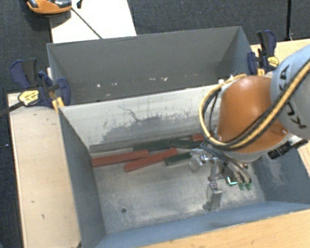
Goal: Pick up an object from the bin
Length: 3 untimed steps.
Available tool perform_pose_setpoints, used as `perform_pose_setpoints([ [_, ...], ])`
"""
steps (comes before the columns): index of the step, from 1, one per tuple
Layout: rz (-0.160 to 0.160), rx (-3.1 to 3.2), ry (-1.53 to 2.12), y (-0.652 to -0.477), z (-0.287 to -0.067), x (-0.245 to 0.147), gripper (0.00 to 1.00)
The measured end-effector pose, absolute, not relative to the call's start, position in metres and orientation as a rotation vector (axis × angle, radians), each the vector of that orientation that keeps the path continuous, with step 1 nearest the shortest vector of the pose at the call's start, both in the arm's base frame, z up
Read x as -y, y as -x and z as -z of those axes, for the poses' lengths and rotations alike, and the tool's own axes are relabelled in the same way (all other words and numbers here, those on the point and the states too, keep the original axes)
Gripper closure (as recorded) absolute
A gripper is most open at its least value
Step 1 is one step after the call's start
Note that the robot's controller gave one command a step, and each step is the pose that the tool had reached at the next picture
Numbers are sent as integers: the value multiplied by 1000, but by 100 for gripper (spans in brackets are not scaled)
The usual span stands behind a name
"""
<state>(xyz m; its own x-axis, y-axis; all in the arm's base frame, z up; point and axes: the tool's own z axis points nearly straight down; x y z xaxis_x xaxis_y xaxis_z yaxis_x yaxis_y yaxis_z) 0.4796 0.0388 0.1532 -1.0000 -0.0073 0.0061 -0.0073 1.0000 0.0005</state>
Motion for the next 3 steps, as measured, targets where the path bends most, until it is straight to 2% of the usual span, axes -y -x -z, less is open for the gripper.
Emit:
perform_pose_setpoints([
  [1, 1, 3143, -9, -482, -157, -39, 0],
  [2, 1, 3147, -34, -543, -128, -41, 0],
  [3, 1, 3141, -145, -567, -108, -49, 0],
])
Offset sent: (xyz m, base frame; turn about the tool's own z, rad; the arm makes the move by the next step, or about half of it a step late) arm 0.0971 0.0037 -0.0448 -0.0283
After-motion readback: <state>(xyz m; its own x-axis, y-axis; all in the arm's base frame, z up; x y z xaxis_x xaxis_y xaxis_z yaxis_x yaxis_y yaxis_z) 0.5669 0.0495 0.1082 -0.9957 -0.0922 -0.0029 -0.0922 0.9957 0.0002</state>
